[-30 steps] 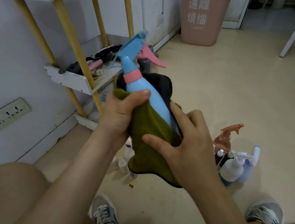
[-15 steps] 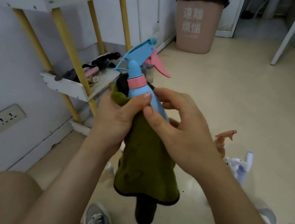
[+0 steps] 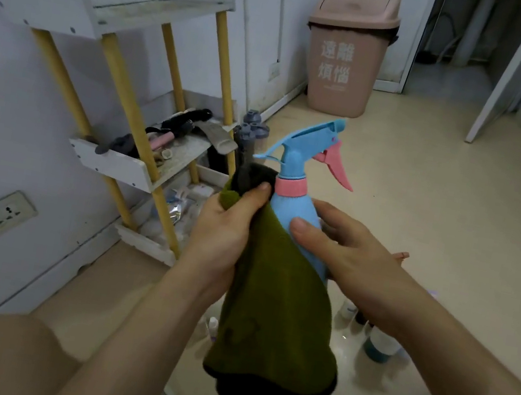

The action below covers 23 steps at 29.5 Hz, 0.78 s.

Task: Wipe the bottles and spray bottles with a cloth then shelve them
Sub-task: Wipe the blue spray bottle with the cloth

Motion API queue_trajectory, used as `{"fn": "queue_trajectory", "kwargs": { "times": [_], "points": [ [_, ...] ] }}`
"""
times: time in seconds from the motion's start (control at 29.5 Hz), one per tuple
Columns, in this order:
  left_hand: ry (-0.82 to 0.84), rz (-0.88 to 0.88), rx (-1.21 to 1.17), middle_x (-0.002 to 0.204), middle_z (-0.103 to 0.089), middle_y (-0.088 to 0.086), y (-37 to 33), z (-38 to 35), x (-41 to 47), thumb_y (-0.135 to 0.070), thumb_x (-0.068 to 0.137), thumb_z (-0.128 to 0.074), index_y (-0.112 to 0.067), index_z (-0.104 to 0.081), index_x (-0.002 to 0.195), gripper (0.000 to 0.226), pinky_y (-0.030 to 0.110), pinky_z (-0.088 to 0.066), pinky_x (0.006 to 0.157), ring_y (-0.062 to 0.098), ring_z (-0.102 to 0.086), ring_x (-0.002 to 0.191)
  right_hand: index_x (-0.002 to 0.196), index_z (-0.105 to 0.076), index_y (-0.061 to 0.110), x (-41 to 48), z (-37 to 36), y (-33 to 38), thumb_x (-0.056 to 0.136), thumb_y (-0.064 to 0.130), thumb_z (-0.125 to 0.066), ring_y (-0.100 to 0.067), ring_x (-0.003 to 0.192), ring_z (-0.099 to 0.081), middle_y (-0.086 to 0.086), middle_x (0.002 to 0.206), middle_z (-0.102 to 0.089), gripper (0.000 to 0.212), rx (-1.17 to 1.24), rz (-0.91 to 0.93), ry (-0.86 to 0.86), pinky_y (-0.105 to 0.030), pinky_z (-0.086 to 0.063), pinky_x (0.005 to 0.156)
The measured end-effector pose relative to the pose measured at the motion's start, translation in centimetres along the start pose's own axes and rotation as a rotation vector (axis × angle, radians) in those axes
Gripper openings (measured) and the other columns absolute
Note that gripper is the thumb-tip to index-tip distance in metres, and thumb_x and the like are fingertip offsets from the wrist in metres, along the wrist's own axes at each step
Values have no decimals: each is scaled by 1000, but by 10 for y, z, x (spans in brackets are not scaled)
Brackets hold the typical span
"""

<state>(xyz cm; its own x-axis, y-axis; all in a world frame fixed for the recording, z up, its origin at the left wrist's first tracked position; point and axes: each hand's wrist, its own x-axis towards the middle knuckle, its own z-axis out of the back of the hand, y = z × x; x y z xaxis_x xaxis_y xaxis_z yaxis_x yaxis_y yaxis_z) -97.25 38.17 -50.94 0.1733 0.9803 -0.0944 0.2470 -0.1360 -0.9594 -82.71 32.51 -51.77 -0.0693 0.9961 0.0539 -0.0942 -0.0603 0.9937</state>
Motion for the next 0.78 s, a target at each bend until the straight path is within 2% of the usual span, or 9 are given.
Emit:
{"fn": "queue_trajectory", "kwargs": {
  "times": [0.1, 0.2, 0.3, 0.41, 0.47, 0.54, 0.61, 0.68, 0.78],
  "points": [
    [-45, 92, -162, 108, -71, 23, -6, 8, 5, -10, 89, -60, -3, -70, 107, 22, 51, -57, 88, 34, -69, 95, 120, -57, 44, 1, -1, -5, 77, 54, -63, -8, 100, -66, 14, 112, -66, 45, -154, 132, -193, -37, -56, 89],
    [183, 153, -418, 132, -62, 15, -12, 11, -1, -35, 98, -43, -7, -56, 135, 49, 48, -43, 107, 31, -57, 125, 127, -51, 38, 4, -6, -12, 87, 64, -52, -9, 102, -59, 9, 112, -61, 48, -276, 170, -361, -33, -53, 87],
    [250, 59, -234, 127, -66, 10, -6, 5, -7, -42, 100, -35, -8, -61, 130, 51, 38, -50, 97, 22, -59, 123, 131, -43, 34, 5, -13, -13, 88, 71, -35, -7, 97, -49, 3, 111, -54, 57, -477, 174, -442, -17, -43, 78],
    [202, -131, 58, 110, -74, 3, -2, 6, -6, -23, 87, -58, -15, -70, 112, 29, 33, -57, 87, 18, -68, 106, 122, -47, 33, 4, -11, -11, 86, 72, -34, -12, 92, -54, 3, 103, -58, 55, -546, 159, -430, -30, -45, 75],
    [151, -285, 296, 98, -76, -7, -5, 9, -5, -20, 80, -66, -26, -73, 99, 21, 30, -59, 82, 12, -71, 96, 112, -52, 30, 3, -6, -2, 86, 75, -36, -12, 85, -57, 5, 94, -60, 54, -518, 104, -355, -34, -46, 72],
    [106, -315, 360, 86, -75, -17, -7, 12, -7, -34, 74, -65, -33, -70, 91, 18, 23, -59, 73, 4, -71, 85, 104, -57, 30, -2, -5, 11, 80, 70, -39, -11, 79, -63, 7, 88, -64, 50, -356, 40, -168, -30, -49, 67],
    [135, -182, 260, 80, -75, -12, -5, 11, -8, -43, 72, -60, -28, -70, 87, 23, 28, -60, 70, 7, -71, 76, 101, -62, 29, -8, -2, 25, 77, 62, -43, -10, 74, -69, 7, 84, -70, 45, -200, -13, 1, -23, -51, 60],
    [202, -5, 62, 78, -74, 1, -1, 11, -9, -43, 77, -68, -19, -74, 80, 25, 39, -56, 75, 17, -70, 72, 91, -69, 29, -15, 2, 36, 73, 60, -46, -8, 69, -71, 9, 77, -74, 43, -67, -109, 97, -18, -53, 56],
    [304, 76, -49, 74, -73, 1, -1, 14, -11, -36, 68, -72, -19, -77, 65, 18, 37, -54, 77, 16, -69, 68, 69, -76, 29, -20, 5, 38, 55, 66, -52, -14, 68, -72, -1, 80, -76, 46, 104, -238, 168, -24, -59, 60]
  ]
}}
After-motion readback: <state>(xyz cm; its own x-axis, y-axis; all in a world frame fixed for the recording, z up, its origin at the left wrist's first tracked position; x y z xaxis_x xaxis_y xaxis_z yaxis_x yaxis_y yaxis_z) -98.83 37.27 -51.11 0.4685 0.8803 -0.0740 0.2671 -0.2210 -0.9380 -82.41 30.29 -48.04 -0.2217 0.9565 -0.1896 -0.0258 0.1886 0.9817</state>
